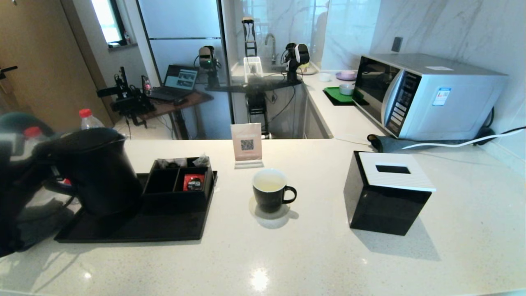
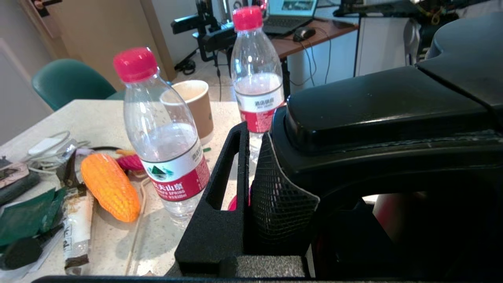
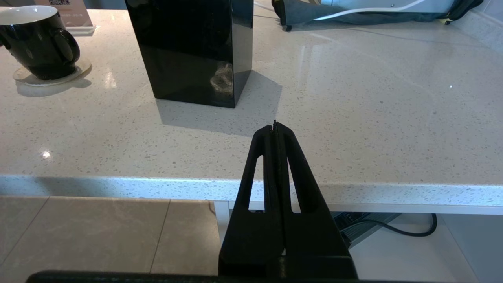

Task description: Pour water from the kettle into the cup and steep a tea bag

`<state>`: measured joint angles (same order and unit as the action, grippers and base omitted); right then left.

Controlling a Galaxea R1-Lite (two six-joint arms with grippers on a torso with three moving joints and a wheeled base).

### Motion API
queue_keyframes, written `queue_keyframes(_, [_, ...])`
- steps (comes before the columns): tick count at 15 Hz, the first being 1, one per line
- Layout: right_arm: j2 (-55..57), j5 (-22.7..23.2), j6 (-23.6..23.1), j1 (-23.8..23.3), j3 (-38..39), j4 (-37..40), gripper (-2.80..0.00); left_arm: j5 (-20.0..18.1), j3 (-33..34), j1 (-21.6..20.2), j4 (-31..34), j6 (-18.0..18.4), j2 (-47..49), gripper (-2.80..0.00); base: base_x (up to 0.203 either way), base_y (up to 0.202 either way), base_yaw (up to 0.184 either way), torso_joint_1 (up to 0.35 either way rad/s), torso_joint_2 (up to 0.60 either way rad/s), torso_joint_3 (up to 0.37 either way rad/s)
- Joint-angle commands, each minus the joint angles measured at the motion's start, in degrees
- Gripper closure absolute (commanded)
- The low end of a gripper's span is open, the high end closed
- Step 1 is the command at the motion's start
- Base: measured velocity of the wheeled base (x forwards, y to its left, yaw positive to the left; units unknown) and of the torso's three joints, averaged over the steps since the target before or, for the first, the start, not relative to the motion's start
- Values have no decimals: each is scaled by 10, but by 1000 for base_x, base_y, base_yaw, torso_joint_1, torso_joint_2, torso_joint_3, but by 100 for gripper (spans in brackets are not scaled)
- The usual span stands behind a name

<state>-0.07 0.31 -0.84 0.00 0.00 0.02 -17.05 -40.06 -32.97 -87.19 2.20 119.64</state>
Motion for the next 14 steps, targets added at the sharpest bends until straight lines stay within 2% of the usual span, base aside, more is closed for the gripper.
queue_keyframes(1, [1,0,0,0,0,0,0,-1,20,1,-28,-4,-33,0,0,0,0,0,0,0])
queue_keyframes(14, [1,0,0,0,0,0,0,-2,85,2,-28,-7,-131,0,0,0,0,0,0,0])
